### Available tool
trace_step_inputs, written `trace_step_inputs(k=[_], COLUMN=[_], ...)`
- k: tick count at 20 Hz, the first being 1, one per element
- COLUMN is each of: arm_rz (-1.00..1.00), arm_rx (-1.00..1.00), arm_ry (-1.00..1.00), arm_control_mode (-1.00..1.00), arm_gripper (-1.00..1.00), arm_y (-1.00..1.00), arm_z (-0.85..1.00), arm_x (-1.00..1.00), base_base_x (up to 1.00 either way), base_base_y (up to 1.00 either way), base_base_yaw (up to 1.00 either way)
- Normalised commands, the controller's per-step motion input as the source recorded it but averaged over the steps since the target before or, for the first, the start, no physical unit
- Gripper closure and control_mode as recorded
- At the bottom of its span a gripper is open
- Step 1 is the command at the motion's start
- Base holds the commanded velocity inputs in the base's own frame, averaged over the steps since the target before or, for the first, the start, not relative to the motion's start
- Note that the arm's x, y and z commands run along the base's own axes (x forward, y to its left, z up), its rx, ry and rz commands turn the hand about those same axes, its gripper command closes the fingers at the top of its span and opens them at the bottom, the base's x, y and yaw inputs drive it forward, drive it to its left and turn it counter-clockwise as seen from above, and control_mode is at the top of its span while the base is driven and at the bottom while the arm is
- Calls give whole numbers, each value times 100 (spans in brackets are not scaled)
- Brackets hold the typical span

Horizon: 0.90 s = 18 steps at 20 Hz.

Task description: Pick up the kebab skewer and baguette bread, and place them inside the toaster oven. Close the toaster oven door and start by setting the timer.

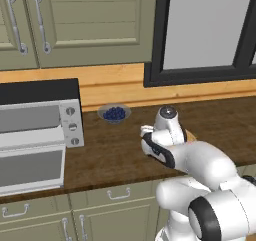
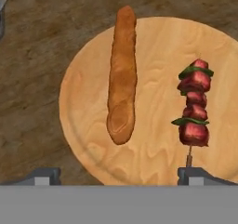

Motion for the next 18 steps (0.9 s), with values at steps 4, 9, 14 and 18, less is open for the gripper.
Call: trace_step_inputs(k=[4, 9, 14, 18], arm_rz=[0, 0, 0, 0], arm_rx=[0, 0, 0, 0], arm_ry=[3, 0, -2, -2], arm_control_mode=[-100, -100, -100, -100], arm_gripper=[-100, -100, -100, -100], arm_y=[-9, -6, -7, -1], arm_z=[-34, -41, -43, -30], arm_x=[43, 38, 17, 19], base_base_x=[0, 0, 0, 0], base_base_y=[0, 0, 0, 0], base_base_yaw=[0, 0, 0, 0])
